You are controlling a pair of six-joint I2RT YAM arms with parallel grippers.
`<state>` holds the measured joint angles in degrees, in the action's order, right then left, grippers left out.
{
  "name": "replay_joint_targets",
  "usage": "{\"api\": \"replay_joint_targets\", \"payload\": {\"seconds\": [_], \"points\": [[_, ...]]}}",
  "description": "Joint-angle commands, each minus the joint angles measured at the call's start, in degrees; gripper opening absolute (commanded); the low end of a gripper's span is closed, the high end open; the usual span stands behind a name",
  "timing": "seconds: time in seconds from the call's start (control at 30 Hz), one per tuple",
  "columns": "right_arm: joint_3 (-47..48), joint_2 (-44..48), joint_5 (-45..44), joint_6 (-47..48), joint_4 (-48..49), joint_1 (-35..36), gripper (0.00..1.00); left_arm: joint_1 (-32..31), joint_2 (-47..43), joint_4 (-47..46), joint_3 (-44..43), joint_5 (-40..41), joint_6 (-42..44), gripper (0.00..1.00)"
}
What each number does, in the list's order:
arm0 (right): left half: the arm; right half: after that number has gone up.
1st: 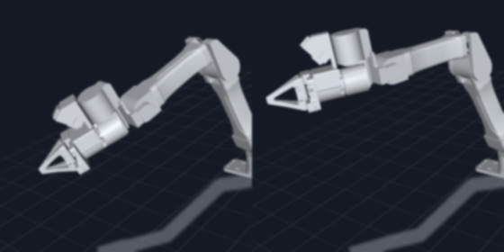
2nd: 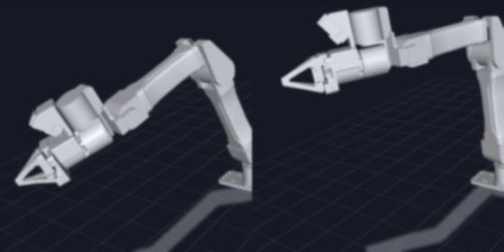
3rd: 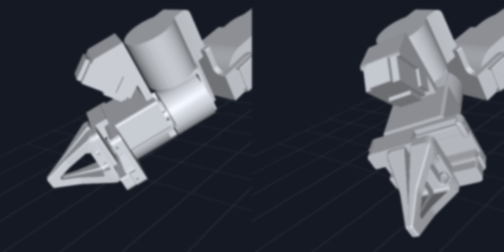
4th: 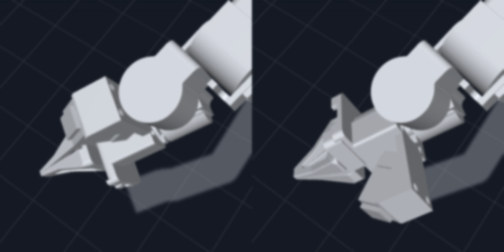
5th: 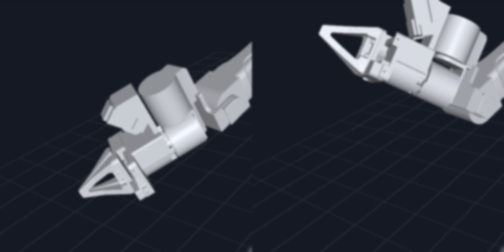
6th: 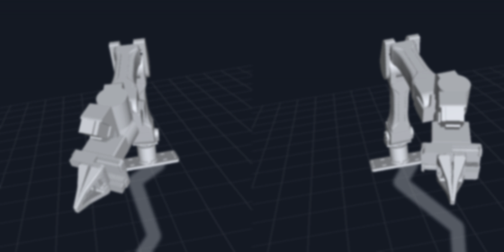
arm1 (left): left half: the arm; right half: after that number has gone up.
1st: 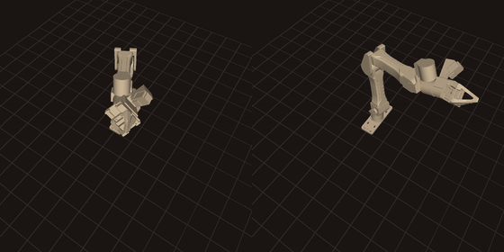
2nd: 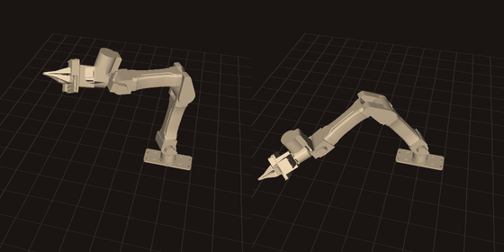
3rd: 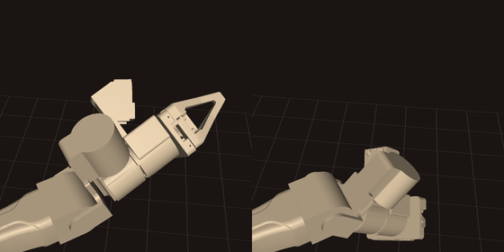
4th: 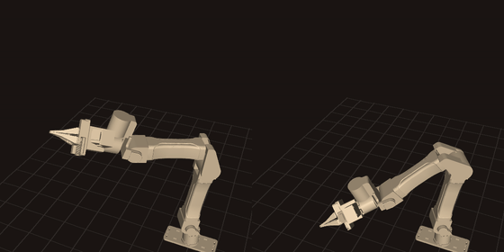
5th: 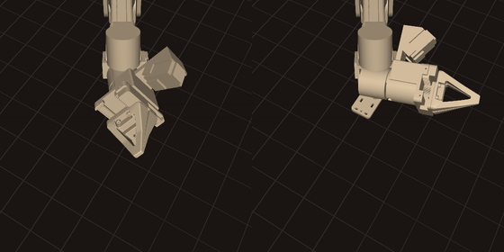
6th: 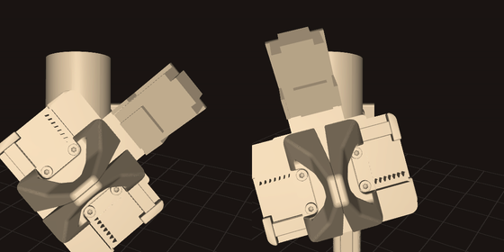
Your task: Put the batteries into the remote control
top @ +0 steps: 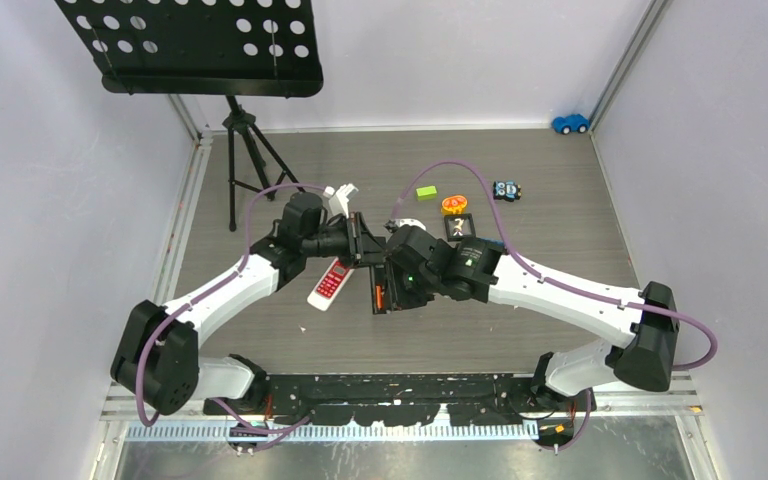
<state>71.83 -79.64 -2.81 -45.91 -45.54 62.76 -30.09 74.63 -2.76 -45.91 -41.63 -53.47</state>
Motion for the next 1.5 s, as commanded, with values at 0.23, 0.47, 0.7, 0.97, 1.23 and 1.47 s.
{"api": "replay_joint_targets", "payload": {"seconds": [0.23, 0.47, 0.7, 0.97, 1.23, 1.47], "points": [[1.7, 3.9, -0.7, -3.5, 1.9, -1.4, 0.39, 0.1, -2.5, 0.0, -0.7, 0.7, -4.0, 0.0], [-3.5, 12.3, -0.7, -9.1, 9.2, -3.2, 0.48, 0.1, -1.8, -5.7, 0.0, 2.2, -11.3, 0.0], [-13.7, 24.8, -10.3, -14.0, 16.8, -3.4, 0.74, 0.2, -1.9, -17.1, 1.7, 5.2, -22.5, 0.0], [-26.5, 37.4, -15.3, -21.1, 31.8, -3.5, 0.82, 0.1, -4.7, -22.9, 1.5, 12.0, -30.7, 0.0], [-38.1, 36.7, -11.9, -27.4, 59.9, -3.4, 0.84, 0.1, -5.9, -30.3, 2.4, 14.4, -38.7, 0.0], [-37.5, 34.4, -11.2, -26.9, 65.9, -3.4, 0.87, 0.1, -7.3, -30.2, 3.1, 15.3, -39.7, 0.0]]}}
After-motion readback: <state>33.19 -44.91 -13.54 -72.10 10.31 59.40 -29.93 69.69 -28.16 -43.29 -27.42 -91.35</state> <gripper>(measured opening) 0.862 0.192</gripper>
